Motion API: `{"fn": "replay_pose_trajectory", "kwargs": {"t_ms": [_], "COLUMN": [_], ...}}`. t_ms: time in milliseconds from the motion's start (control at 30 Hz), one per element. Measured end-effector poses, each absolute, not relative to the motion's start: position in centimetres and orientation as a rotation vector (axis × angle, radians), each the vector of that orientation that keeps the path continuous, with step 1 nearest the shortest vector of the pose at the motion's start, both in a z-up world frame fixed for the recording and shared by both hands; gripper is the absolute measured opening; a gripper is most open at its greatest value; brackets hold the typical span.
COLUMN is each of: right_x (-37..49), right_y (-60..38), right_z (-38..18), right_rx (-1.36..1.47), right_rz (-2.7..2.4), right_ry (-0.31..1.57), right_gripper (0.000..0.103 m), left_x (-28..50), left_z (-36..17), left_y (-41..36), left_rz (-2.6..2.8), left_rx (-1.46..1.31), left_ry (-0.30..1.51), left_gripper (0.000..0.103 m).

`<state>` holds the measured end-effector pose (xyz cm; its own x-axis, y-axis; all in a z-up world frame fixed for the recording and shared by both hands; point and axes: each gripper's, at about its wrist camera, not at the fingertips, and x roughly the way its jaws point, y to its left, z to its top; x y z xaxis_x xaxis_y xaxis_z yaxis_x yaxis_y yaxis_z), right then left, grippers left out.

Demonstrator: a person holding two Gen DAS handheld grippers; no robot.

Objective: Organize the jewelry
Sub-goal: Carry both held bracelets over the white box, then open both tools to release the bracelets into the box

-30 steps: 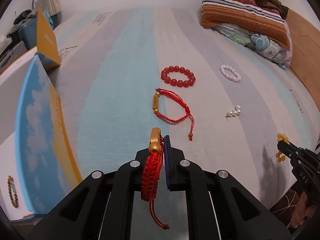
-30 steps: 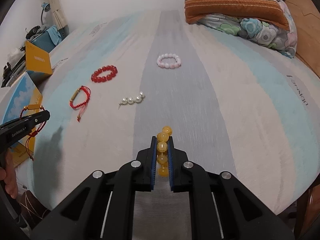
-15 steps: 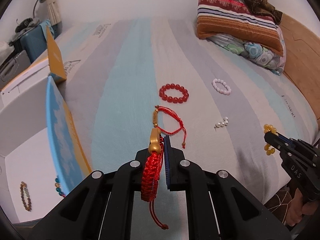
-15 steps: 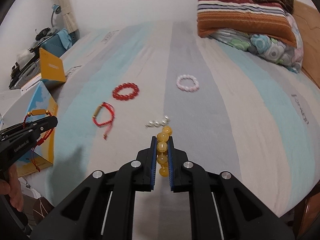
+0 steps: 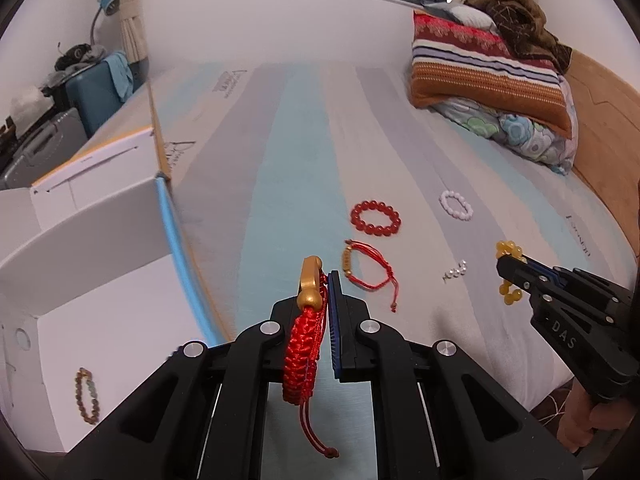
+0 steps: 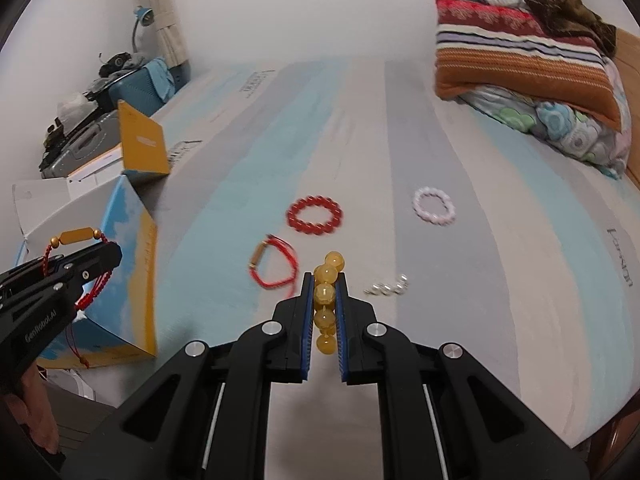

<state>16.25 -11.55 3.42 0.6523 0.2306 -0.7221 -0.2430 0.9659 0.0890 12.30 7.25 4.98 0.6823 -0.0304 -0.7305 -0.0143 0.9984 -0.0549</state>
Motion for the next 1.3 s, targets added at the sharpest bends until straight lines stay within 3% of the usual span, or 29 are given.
{"fn": "replay_pose_trajectory", "kwargs": {"t_ms": [767,1300], "right_x": [13.0,11.6], "right_y": [7.4,17.9], "right_z": [6.4,1.3], "right_rx": [-0.143,-0.265], "right_rz": [0.564,0.643], "right_ry": [0.769,0.91], "right_gripper": [0.009,0.009], "left_x": [6.4,1.8], "left_z": [6.3,1.2], "left_y": [21.3,31.4], "left_rz": [0.237,0.433], "left_rx": [-0.141,-0.227], "left_ry": [0.801,0.929], "left_gripper": [0.008,0.008]}}
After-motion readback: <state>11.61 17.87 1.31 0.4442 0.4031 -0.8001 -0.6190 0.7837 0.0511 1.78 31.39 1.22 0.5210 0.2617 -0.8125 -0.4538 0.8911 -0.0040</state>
